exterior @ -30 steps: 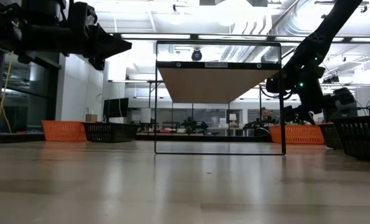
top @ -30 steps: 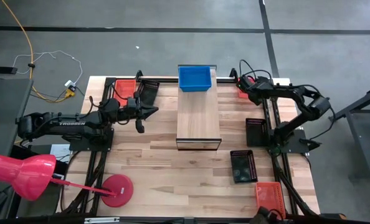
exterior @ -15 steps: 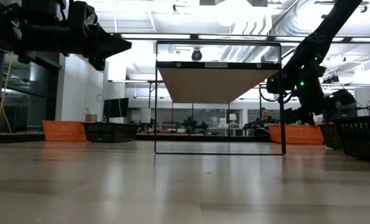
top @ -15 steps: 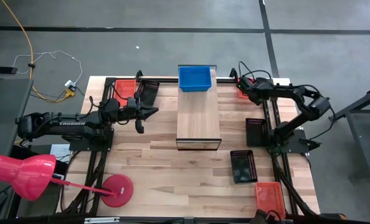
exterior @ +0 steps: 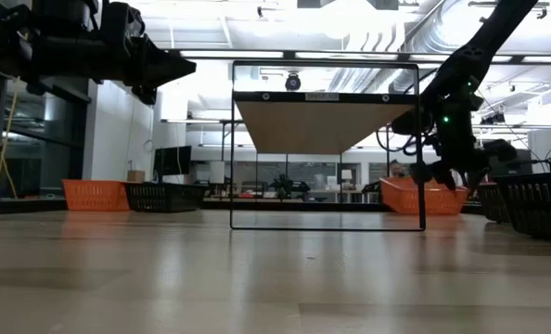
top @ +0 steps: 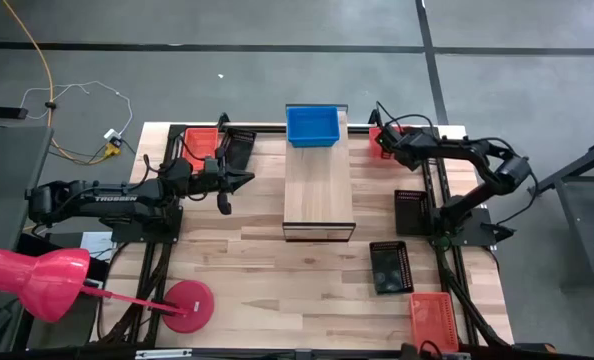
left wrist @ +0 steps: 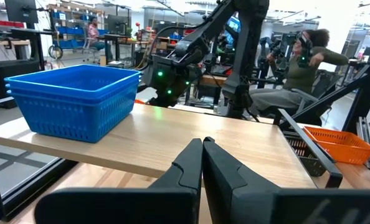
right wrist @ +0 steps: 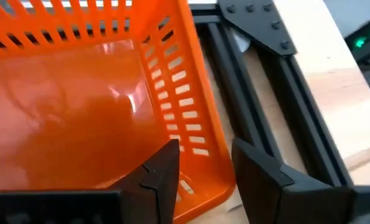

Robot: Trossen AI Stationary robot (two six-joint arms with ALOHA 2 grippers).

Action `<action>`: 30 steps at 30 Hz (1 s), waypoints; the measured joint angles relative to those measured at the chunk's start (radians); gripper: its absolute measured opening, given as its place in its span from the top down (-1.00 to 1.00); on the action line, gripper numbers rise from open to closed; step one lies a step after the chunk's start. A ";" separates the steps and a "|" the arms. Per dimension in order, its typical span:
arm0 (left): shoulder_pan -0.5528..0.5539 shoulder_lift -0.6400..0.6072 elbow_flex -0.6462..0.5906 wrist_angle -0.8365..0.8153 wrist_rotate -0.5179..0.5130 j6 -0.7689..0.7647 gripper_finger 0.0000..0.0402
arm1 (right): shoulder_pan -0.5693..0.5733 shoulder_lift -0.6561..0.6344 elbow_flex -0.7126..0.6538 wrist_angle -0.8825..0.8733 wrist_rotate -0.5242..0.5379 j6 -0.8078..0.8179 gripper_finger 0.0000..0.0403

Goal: Stack baskets on shelf by color
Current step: Put the top right orange bin on the shelf

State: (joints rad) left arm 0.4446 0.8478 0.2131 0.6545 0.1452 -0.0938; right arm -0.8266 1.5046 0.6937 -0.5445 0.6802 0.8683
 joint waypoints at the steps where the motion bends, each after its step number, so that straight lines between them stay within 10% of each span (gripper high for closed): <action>1: 0.000 0.000 0.000 0.000 0.000 0.000 1.00 | 0.006 -0.008 0.000 0.000 -0.001 -0.005 0.34; 30: 0.000 -0.001 0.000 0.046 0.001 0.000 1.00 | -0.043 -0.065 0.000 0.006 -0.038 -0.026 0.34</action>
State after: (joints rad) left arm 0.4446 0.8471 0.2127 0.7002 0.1459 -0.0938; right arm -0.8693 1.4399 0.6933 -0.5389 0.6421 0.8426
